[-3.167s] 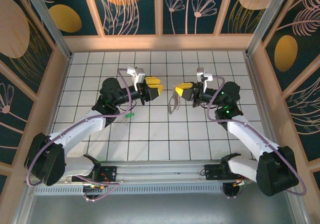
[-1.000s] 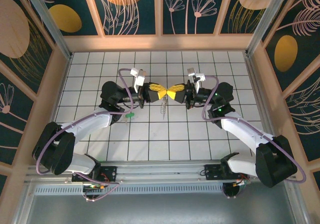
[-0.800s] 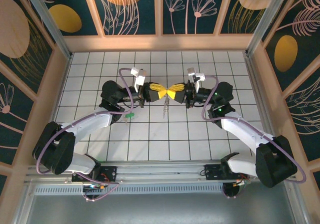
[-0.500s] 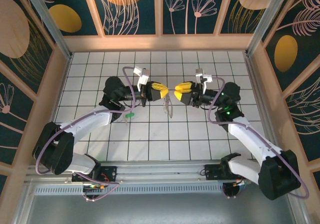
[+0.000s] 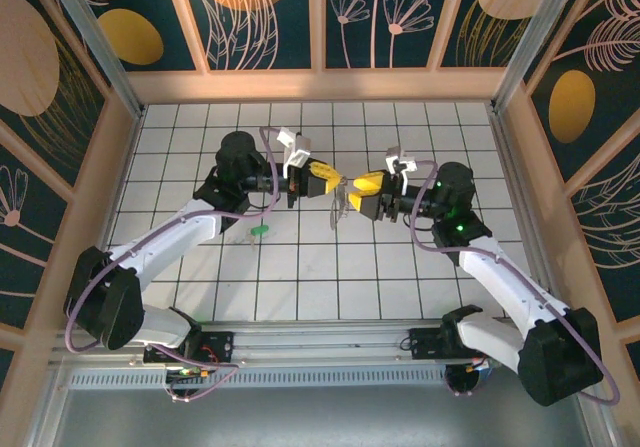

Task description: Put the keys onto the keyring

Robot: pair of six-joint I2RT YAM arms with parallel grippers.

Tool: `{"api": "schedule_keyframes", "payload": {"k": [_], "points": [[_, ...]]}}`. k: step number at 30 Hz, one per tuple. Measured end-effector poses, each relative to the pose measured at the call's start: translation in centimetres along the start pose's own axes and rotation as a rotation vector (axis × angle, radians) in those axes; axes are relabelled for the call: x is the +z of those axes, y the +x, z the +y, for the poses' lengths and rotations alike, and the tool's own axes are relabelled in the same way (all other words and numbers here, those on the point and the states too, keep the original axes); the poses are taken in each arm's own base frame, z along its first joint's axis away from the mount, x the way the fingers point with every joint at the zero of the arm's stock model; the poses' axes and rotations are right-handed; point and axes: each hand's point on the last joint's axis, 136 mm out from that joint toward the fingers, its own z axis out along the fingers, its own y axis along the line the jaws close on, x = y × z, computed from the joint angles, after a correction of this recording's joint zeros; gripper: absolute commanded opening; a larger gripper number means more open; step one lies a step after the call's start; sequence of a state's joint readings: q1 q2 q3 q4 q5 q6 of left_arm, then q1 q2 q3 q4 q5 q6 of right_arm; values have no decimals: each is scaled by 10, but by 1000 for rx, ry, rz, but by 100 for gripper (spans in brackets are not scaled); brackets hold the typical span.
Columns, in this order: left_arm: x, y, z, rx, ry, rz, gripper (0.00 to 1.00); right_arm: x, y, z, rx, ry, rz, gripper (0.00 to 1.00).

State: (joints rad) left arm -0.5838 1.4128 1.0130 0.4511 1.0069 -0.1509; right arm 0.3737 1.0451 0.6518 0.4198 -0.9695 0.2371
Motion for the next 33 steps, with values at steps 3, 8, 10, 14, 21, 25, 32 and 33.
{"api": "schedule_keyframes", "payload": {"k": [3,8,10,14,21,25,32,33], "points": [[0,4,0,7,5,25,0,0,3,-2,4,3,11,52],[2,8,1,5,18,55,0,0,4,1,-6,-10,15,53],[3,12,1,-2,27,66,0,1,3,3,-9,-22,17,53],[5,19,2,-23,40,91,0,3,-2,5,-17,-43,18,52],[4,25,0,-39,55,112,0,8,-1,3,-10,-63,30,49],[4,26,-1,-43,62,117,0,13,-1,5,-9,-79,37,46],[5,24,-4,-39,78,115,0,16,-5,11,-31,-110,34,18],[5,24,-3,-39,75,115,0,17,-5,12,-29,-116,36,13]]}}
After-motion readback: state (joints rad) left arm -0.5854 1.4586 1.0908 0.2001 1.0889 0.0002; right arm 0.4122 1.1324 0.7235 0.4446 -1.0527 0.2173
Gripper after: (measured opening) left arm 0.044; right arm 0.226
